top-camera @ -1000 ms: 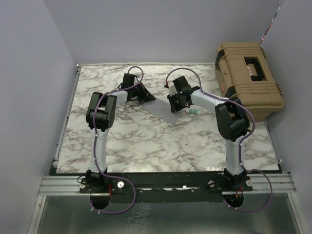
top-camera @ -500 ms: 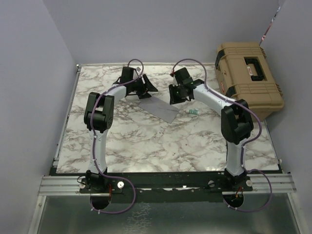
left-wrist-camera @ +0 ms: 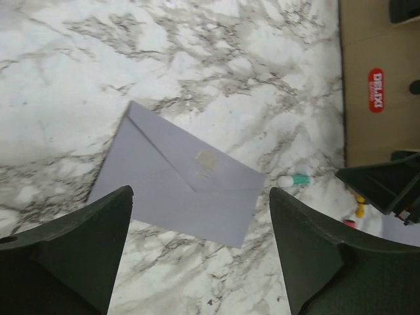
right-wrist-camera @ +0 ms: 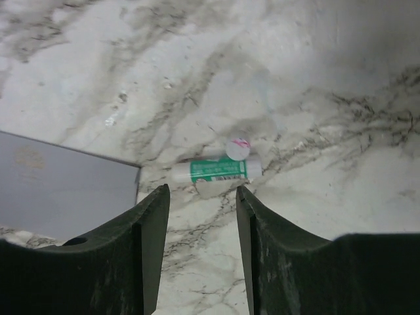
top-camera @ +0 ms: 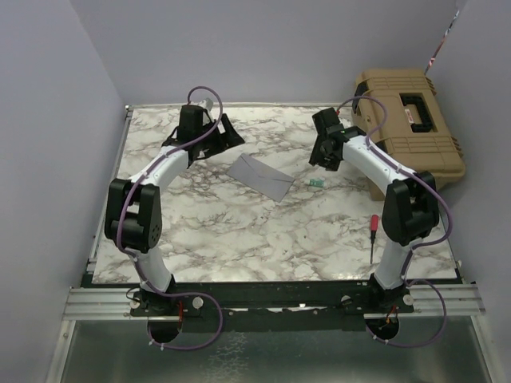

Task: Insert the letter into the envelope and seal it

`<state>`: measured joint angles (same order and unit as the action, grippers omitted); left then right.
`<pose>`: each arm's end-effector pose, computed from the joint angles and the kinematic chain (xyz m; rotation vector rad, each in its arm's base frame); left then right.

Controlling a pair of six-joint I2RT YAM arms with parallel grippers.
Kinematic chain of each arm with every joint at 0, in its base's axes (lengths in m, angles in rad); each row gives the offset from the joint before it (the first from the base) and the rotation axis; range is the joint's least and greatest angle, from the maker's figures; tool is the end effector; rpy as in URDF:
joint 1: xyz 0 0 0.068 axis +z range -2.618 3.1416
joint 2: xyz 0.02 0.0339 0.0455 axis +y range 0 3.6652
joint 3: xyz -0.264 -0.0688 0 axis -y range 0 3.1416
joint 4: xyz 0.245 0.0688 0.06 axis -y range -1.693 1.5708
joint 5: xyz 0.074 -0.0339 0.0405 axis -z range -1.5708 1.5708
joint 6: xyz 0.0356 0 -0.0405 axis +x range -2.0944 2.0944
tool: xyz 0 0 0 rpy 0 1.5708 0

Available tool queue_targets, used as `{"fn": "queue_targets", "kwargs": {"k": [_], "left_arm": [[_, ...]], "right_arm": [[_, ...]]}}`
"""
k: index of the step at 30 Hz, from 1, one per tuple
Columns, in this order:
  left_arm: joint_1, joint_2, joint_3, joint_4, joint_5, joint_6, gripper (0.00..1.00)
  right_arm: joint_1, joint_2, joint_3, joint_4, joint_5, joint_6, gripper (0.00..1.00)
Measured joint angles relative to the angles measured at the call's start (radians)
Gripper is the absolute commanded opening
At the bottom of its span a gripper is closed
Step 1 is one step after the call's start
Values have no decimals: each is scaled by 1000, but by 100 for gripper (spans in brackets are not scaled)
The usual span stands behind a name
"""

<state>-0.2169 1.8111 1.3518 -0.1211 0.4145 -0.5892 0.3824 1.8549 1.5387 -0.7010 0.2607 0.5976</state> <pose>0.4053 -0.1040 0.2566 -0.1633 2.2315 -0.9009 0.3769 0.1417 0.2556 0.3660 2.5096 0.0457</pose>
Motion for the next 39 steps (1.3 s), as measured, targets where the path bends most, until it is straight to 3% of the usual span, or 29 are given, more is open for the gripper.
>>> {"fn": "queue_targets", "kwargs": {"k": [5,8,12,16,22,28,39], "left_arm": [[1,-68,-87,-11,-109,42,87],[1,-84,-121,-25,-143,63,87],[1,-98,-148,-34,-155,85,87],[1,-119,-167,-46,-154,105,87],[1,-130,-170,-48,-153,121,87],[1,-130,-170,-69,-146,124,87],[1,-130,-170,-86,-132,119,87]], "right_arm": [[-4,3,-53,-56,30,163,50],[-2,10,-53,-48,34,163,44],[-2,16,-81,17,31,-3,40],[-3,7,-190,111,-56,-304,37],[-5,7,-233,136,-211,-612,39],[-5,10,-233,154,-245,-763,58],[-5,39,-233,167,-247,-872,53]]}}
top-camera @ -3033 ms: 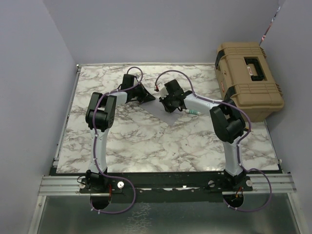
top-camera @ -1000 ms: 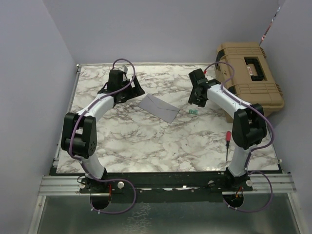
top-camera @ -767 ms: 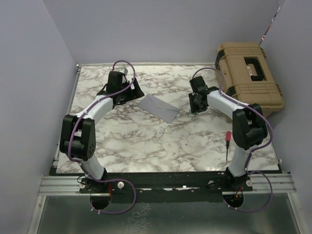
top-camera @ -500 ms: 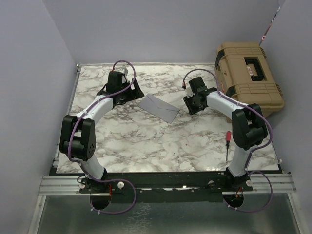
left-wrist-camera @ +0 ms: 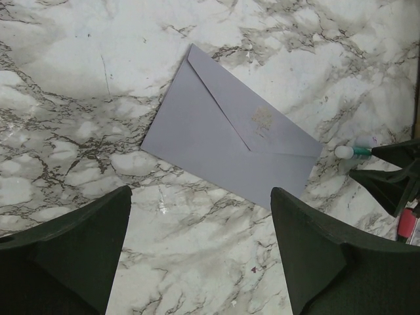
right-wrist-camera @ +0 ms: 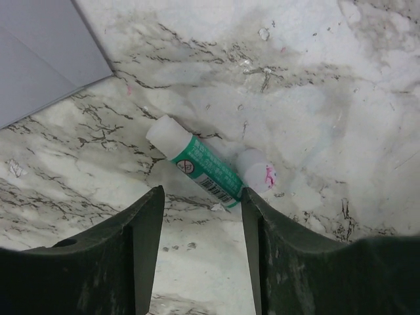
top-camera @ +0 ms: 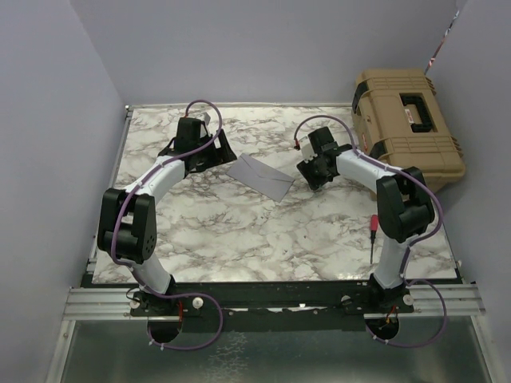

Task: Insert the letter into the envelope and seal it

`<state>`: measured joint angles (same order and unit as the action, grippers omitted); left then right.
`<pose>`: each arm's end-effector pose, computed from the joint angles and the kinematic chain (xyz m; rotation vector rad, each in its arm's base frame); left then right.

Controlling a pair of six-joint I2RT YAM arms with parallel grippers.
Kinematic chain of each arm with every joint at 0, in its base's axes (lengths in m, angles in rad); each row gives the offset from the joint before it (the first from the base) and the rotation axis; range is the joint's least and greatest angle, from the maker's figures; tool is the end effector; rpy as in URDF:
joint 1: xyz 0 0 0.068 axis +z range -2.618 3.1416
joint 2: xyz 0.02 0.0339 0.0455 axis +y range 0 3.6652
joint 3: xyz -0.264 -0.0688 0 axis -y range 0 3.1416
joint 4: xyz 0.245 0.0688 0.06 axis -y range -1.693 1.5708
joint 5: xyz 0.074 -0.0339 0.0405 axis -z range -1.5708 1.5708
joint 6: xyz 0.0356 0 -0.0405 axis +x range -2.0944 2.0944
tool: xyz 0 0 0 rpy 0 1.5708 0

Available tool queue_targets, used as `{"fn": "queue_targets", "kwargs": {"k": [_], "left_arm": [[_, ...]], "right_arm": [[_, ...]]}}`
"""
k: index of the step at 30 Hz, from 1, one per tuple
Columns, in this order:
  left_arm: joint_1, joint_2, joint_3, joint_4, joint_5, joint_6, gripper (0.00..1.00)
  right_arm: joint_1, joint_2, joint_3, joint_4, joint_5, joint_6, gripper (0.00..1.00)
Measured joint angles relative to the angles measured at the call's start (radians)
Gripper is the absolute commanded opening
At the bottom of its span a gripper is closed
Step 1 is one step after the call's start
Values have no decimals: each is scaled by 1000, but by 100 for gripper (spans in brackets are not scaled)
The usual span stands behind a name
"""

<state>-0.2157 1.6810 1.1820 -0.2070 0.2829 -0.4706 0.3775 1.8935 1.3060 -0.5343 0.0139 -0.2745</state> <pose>0.3644 -0.0900 0.2411 -0.1443 2.3316 -0.6746 0.3613 0.1427 0.1793 -0.8582 2.5520 0.0130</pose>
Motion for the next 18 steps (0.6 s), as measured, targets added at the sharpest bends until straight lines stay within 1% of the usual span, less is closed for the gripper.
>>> {"fn": "queue_targets", "kwargs": {"k": [8,10,12,14,18], "left_arm": [[0,0,0,-5,7,-1,87],[0,0,0,-5,10,-2,87],[0,0,0,-5,14,-3,87],[0,0,0,-5,17,-4,87],[0,0,0,-5,21,-5,87]], "right_arm": [[-3,34,-3,44,15,-25,54],[-5,34,-4,47,16,-27,52],[-6,34,-4,47,17,-30,47],[-6,34,-6,48,18,-32,38],[-6,36,-8,47,24,-27,30]]}}
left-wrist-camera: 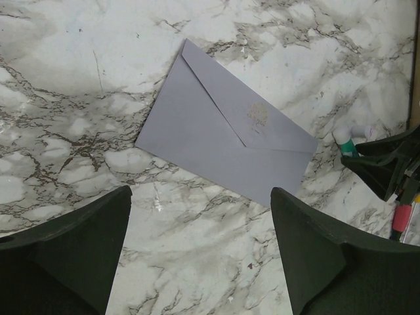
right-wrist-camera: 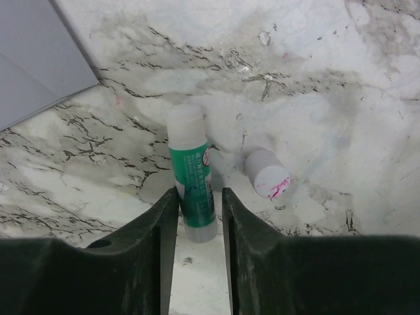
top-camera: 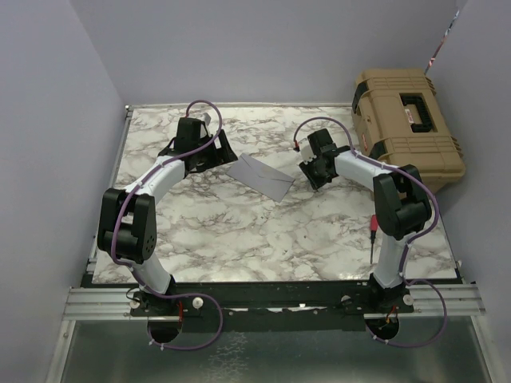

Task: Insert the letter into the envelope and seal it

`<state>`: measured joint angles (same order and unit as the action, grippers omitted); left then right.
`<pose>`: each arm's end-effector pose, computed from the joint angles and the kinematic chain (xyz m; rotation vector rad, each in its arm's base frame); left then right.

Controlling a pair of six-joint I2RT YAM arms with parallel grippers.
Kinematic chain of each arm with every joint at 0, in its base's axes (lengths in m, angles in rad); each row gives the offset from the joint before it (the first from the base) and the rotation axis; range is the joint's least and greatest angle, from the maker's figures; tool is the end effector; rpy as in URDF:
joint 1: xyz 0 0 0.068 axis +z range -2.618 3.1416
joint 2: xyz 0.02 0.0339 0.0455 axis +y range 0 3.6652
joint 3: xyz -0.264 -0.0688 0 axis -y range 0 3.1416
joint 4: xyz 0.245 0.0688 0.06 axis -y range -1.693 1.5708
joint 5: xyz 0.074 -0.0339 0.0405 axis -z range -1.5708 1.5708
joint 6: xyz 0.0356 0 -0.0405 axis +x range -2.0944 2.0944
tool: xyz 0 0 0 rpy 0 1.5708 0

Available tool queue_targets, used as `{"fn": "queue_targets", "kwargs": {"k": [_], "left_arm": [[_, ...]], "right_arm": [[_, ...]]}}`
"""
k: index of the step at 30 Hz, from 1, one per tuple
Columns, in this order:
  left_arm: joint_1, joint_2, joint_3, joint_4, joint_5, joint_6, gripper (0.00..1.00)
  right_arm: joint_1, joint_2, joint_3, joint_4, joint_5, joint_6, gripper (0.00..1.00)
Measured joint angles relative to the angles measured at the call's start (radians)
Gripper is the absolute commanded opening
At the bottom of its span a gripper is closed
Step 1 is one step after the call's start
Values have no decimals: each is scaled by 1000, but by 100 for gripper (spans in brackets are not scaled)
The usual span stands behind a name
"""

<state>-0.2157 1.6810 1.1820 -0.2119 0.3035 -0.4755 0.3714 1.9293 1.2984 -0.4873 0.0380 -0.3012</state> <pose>0.3637 -0.0906 0.2409 -0.1402 2.3390 -0.6994 0.3674 0.1416 0.1661 -0.8759 2.5412 -0.0293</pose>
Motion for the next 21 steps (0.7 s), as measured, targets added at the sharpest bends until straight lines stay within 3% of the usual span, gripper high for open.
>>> {"fn": "queue_targets", "kwargs": {"k": [4,6,15,21], "left_arm": [[0,0,1,0,2,0,88],[0,0,5,-1,3,-2,88],[0,-3,27,68,116,-42,99],[-3,-58,-23,307,287,-162,99]], "right_arm": [[0,2,0,-2,0,21,10],[0,2,3,-5,0,36,5],[-2,-89,5,24,-140,182,5],[-2,-314,13,280,-377,426,7]]}}
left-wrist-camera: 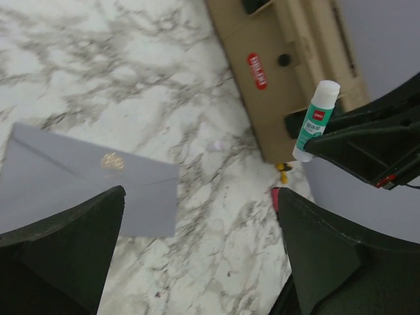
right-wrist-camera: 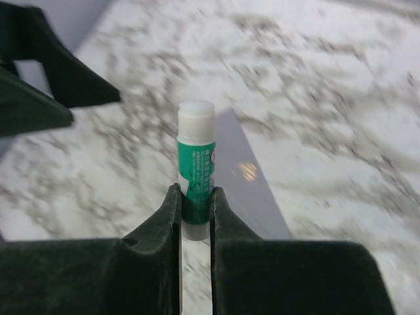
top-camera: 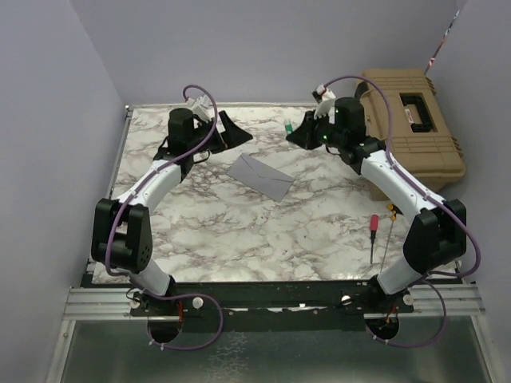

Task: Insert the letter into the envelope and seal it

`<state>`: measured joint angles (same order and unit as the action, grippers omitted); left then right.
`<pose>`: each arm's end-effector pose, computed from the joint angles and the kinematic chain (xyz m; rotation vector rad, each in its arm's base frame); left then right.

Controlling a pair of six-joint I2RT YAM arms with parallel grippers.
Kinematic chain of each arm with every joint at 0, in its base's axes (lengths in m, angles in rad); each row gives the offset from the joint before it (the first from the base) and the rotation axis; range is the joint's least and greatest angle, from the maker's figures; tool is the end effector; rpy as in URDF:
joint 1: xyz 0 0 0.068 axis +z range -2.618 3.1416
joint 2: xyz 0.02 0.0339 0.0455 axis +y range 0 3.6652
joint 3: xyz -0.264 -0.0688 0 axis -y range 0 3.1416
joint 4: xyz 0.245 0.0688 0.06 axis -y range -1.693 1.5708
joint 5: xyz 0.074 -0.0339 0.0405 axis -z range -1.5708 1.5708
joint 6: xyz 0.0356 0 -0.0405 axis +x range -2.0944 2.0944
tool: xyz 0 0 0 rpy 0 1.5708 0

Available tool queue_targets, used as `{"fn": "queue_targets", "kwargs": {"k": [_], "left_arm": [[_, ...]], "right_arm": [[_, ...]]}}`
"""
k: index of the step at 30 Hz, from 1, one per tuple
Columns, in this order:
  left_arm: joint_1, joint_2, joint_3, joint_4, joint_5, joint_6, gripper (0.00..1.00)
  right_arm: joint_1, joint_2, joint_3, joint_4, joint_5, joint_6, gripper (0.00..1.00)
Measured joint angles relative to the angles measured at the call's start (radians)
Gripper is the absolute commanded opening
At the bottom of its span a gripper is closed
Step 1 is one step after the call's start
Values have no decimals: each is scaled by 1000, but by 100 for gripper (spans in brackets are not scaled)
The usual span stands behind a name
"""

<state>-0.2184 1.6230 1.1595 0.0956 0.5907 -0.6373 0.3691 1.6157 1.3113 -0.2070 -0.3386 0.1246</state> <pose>0.3632 -0.1009 0.2840 -0.0074 2.0452 -1.1243 0.3477 0.1472 0.3084 -0.4659 2.0642 0.6503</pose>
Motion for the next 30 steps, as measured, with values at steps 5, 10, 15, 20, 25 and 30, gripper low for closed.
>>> {"fn": "queue_targets", "kwargs": {"k": [5,10,15,20,25,30], "left_arm": [[-29,-70,-17,226,79,-106,98],[-102,-118,-6,359,109,-126,90],[-129,-140,-4,438,116,-143,66],[-158,-122,17,481,115,-187,41],[-188,-85,40,506,116,-225,31],[-193,-75,41,514,117,-253,0]], "right_arm": [[0,-31,44,247,-216,217,10],[0,-30,32,410,-384,378,10],[3,-31,2,504,-495,443,8],[5,-32,-8,535,-575,466,8],[5,-39,-13,562,-621,479,8],[5,-39,-21,581,-639,488,6]]}}
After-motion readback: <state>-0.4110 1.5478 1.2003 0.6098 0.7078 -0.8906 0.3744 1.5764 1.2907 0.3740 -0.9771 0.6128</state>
